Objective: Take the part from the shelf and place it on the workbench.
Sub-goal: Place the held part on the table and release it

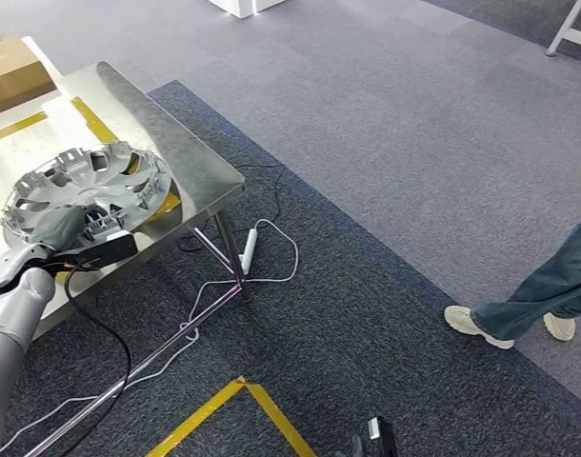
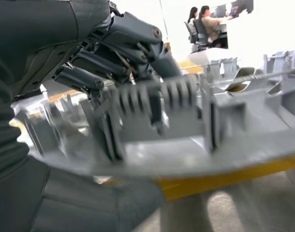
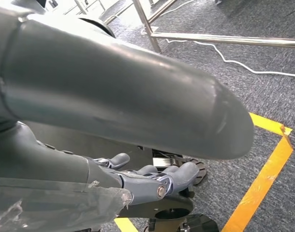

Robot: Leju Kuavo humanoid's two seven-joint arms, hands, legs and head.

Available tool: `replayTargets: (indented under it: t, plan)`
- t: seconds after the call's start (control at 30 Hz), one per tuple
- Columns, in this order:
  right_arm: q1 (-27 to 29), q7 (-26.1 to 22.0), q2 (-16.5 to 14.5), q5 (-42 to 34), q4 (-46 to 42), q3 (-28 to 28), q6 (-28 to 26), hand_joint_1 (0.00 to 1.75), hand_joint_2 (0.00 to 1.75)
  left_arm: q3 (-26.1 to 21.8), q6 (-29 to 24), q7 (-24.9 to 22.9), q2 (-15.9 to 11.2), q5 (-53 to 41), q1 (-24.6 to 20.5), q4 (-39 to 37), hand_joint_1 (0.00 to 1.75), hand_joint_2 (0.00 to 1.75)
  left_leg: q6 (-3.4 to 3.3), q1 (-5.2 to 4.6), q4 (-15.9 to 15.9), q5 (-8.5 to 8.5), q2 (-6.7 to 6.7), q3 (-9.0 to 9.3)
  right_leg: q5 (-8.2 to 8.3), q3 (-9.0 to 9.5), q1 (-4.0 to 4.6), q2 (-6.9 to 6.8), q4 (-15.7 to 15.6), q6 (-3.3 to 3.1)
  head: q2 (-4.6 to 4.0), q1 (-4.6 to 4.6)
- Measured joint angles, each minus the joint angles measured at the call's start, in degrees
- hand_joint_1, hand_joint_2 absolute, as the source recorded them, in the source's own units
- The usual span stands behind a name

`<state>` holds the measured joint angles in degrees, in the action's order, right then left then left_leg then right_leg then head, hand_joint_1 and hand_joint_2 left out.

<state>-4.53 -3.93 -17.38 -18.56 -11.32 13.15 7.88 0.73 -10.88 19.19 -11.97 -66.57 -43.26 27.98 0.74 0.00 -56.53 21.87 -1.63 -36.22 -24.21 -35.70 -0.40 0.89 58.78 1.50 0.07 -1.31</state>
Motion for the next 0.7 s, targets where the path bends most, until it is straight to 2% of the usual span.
replayTargets:
  t: [0.17,0.7]
  plan:
    - [0.0,0.0,0.0,0.0,0.0,-0.3,0.0,0.0,0.0,0.2,1.0,-4.3,0.3,0.3,0.0,0.1,0.0,0.0,0.0,0.0,0.0,0.0,0.0,0.0,0.01,-0.01,0.0,0.0,0.0,0.01,0.0,0.01]
    - [0.1,0.1,0.0,0.0,0.0,-0.7,0.0,0.0,0.0,0.3,1.1,-4.9,0.5,0.4,-0.1,0.1,0.0,0.0,0.0,0.0,0.0,0.0,0.0,0.0,0.0,0.0,0.0,0.0,0.0,0.01,0.0,0.0]
